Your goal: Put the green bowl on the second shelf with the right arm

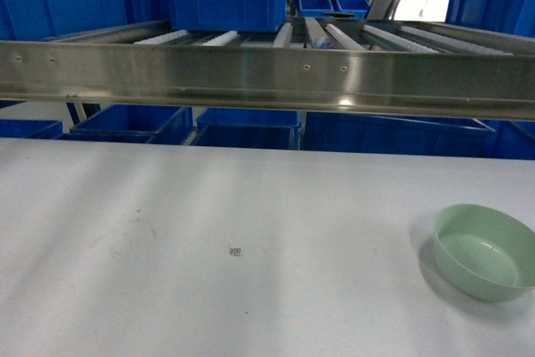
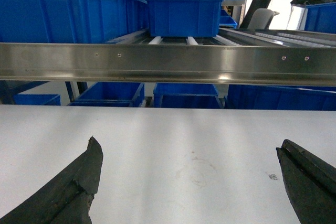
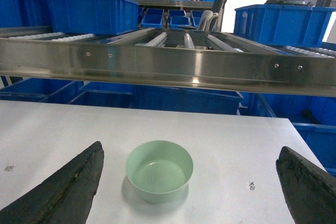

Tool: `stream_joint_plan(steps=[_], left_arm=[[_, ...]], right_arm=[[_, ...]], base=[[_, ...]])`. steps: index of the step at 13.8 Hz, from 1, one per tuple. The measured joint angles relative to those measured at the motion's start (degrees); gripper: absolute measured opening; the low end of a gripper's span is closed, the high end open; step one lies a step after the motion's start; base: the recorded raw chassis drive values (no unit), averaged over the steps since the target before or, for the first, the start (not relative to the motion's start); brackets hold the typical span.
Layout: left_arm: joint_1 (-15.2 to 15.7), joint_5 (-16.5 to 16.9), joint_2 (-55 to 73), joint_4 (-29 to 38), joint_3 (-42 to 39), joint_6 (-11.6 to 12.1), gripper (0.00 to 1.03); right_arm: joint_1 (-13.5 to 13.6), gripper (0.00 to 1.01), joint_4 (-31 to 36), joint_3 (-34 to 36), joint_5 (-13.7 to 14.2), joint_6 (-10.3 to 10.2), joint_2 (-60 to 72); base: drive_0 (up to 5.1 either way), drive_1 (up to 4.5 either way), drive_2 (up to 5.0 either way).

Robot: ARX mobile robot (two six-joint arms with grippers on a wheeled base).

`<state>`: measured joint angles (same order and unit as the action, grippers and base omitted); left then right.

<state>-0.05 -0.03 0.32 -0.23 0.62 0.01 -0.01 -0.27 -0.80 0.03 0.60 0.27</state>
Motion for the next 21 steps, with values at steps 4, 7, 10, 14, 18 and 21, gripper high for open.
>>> stream_joint_plan(steps=[4,7,10,14,18,21], left_arm=[[0.00,0.02,0.00,-0.02,0.00,0.02,0.98],[0.00,0.00,0.00,-0.02,0.02,0.00,0.98],[0.00,0.00,0.00,-0.02,0.00,0.02,0.98],[0.00,-0.02,0.00,0.00,0.00,0.00,0.98],[0.00,0.00,0.00,0.00,0.00,0.00,0.98],[0.00,-0.02,0.00,0.00,0.00,0.00,0.98]], right_arm=[[-0.17,0.98,8.81,0.02,-0.83,0.87,7.32],[-1.86,0.98,25.92,-1.20,-3.21,5.53,33.48],[-4.37,0.98,30.97,-12.07,-7.85,9.88,56.04],[-7.30,0.98,24.65,-22.47,-10.43,13.99,70.05],[-6.56,0.98,18.12,-32.59,-11.02,18.60,80.21],[-5.92,0.98,14.05,-38.88,-10.75,21.14,87.71]], base=[[0.0,0.00,0.0],[0.0,0.00,0.0],[0.0,0.00,0.0],[0.0,0.00,0.0],[0.0,0.00,0.0],[0.0,0.00,0.0]])
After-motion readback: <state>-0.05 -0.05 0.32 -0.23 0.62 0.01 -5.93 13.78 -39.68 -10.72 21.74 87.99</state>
